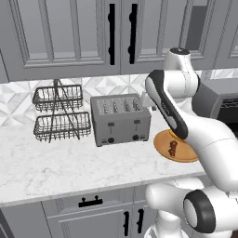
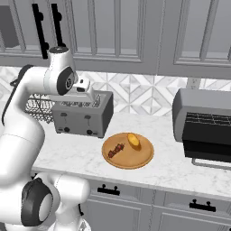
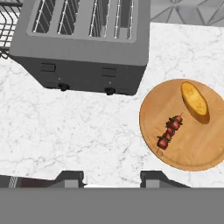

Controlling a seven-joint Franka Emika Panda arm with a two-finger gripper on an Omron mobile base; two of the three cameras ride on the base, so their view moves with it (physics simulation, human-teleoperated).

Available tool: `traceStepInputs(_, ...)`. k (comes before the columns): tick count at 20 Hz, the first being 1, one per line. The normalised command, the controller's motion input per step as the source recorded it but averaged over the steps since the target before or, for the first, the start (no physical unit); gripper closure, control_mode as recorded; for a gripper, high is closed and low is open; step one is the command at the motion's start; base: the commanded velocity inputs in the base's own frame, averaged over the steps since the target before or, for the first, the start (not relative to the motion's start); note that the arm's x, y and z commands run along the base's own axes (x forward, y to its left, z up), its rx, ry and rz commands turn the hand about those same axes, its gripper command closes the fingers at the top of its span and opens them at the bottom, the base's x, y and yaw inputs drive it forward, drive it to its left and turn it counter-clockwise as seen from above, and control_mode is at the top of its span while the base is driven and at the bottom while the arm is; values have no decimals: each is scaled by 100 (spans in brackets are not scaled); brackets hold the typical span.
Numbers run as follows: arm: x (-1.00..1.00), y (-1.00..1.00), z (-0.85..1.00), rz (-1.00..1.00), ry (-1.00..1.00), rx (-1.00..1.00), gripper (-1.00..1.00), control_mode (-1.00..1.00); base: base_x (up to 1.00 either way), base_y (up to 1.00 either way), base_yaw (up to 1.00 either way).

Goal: Pick up the kebab skewer and baguette bread, and place them inside the toaster oven. Close the toaster oven door and start by setting the timer.

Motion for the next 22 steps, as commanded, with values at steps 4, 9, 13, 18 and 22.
traceStepInputs(4, 0, 0, 0, 0, 0, 0, -100, 100, 0, 0, 0)
traceStepInputs(9, 0, 0, 0, 0, 0, 0, -100, 100, 0, 0, 0)
traceStepInputs(13, 0, 0, 0, 0, 0, 0, -100, 100, -5, -42, 0)
traceStepInputs(18, 0, 0, 0, 0, 0, 0, -100, 100, -1, -72, -3)
traceStepInputs(22, 0, 0, 0, 0, 0, 0, -100, 100, 0, -69, -4)
